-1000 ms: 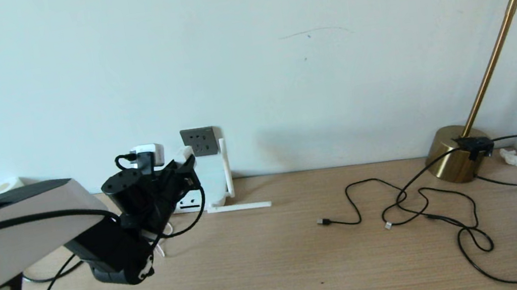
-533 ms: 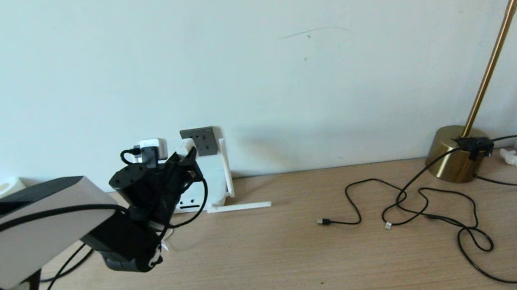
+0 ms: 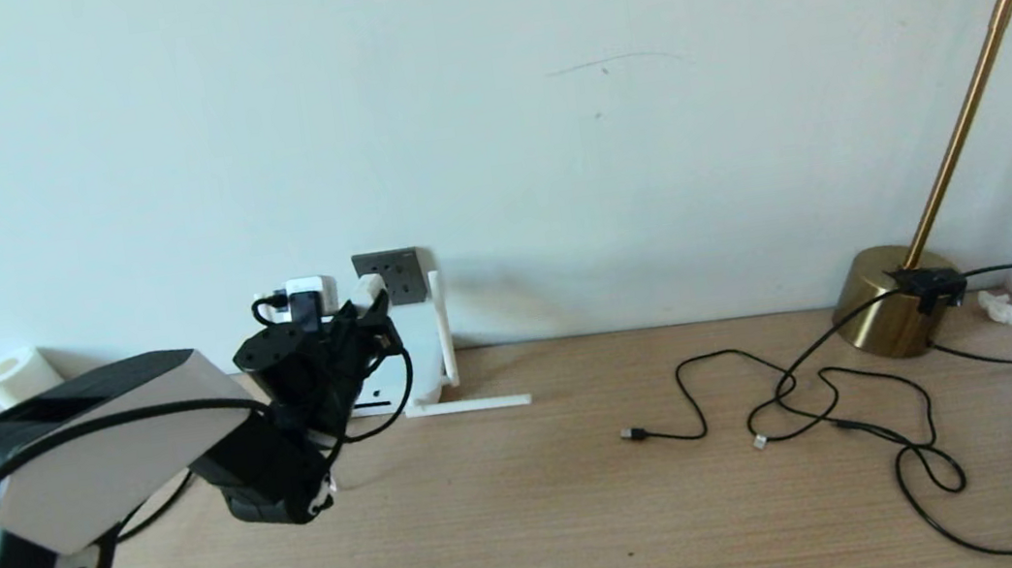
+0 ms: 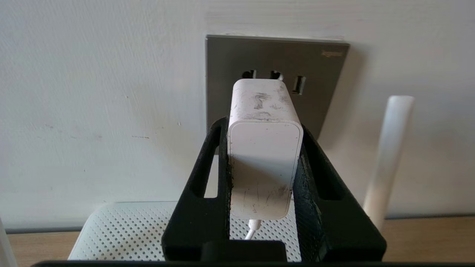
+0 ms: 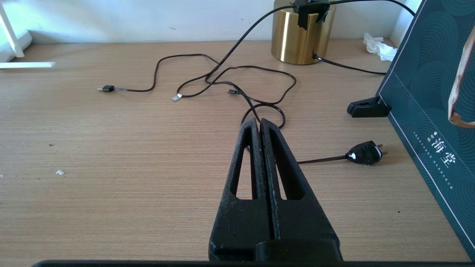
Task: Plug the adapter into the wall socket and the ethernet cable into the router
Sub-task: Align plug and socket
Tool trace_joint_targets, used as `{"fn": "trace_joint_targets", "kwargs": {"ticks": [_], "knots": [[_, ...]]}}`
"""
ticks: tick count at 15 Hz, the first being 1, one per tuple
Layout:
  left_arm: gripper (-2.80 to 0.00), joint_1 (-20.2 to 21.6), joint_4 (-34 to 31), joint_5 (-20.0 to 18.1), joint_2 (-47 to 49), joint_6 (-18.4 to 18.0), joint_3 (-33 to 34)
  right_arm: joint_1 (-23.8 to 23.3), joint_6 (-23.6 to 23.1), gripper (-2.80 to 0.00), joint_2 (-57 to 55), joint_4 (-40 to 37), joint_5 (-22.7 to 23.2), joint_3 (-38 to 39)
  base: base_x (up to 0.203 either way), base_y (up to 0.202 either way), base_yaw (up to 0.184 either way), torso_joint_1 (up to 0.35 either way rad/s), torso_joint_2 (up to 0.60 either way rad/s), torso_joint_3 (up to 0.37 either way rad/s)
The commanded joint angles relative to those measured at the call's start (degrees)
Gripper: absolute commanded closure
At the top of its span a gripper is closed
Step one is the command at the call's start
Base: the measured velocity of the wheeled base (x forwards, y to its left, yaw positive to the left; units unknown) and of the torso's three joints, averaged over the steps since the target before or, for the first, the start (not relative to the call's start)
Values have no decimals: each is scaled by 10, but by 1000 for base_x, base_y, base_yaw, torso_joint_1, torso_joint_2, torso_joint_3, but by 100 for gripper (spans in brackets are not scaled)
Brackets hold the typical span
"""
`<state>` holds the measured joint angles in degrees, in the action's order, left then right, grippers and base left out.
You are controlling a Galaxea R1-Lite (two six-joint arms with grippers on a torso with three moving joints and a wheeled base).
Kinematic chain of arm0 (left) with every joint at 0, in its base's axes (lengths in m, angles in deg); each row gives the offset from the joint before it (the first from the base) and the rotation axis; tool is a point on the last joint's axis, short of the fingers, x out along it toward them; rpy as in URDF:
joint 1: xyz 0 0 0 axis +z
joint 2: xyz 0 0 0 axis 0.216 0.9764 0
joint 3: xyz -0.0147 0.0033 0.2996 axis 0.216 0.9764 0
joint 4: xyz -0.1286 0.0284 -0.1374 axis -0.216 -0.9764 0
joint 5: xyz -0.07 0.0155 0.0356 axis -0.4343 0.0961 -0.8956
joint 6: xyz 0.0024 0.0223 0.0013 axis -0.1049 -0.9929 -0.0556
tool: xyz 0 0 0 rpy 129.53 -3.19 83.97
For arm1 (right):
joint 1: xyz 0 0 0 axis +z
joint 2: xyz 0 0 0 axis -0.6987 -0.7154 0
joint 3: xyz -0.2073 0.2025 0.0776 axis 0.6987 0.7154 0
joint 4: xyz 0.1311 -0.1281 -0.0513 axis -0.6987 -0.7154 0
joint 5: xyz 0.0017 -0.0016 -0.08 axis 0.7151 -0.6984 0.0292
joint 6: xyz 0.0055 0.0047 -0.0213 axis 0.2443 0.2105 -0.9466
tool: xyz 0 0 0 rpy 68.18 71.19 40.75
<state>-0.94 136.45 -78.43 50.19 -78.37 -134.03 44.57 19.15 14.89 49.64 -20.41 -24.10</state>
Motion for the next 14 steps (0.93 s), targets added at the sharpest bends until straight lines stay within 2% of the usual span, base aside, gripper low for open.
{"fn": "trace_joint_targets", "kwargs": {"ticks": [1,14], "knots": [[0,1,5,4,15,0,-18,0,0,0,0,0,0,0,0,0,0,0,0,0],[0,-4,5,3,12,-7,-23,0,0,0,0,0,0,0,0,0,0,0,0,2]]}}
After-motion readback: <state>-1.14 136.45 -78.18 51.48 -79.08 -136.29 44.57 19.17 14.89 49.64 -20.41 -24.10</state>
